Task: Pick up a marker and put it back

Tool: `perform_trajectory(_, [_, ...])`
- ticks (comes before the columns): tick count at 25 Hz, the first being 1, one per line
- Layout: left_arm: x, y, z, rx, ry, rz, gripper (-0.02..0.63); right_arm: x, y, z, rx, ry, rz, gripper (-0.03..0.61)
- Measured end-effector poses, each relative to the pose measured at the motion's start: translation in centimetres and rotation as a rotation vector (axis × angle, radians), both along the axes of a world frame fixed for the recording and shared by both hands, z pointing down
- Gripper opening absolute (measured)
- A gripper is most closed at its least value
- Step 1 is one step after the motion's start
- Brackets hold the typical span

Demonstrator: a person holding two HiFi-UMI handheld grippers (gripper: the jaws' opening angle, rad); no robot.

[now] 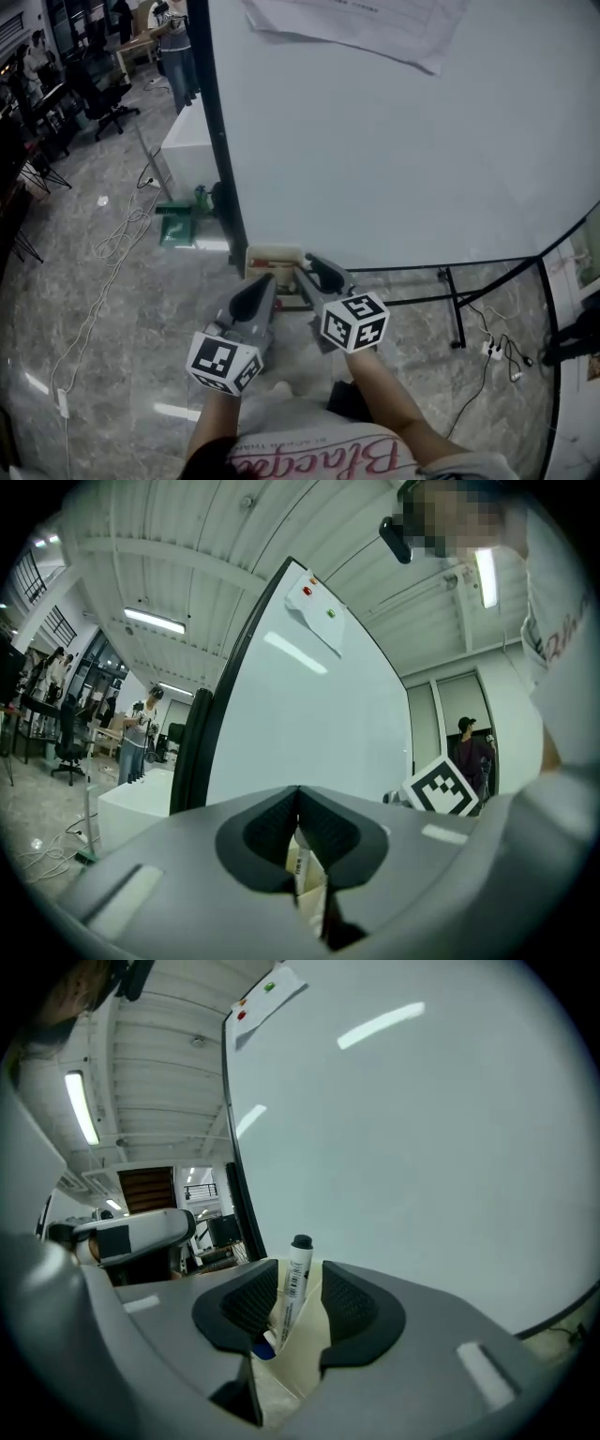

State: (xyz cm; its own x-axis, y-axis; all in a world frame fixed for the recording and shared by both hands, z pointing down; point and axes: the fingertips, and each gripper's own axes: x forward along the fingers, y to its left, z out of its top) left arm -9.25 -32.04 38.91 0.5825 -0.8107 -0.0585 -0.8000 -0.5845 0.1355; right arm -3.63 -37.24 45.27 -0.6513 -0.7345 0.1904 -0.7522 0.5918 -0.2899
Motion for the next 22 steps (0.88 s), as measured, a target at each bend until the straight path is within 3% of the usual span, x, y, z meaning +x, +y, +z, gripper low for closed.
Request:
perform_trajectory(4, [0.1, -0.3, 0.1, 0.003, 0.007, 0.003, 0.000, -0.1, 0.2, 0.0, -0.014, -0.067, -0.034, 0.069])
perform_trajectory(15, [-0.3, -0.1, -0.6, 0.024, 0.017, -0.015, 0.000, -0.3, 0.7, -2.3, 0.052, -0.058, -0.074, 0.061])
perform_trajectory(22, [-0.4, 0.5, -2.7, 0.062, 0.027, -0.031, 0.000, 0.4, 2.8, -8.2, 0.179, -0.112, -0.093, 0.061])
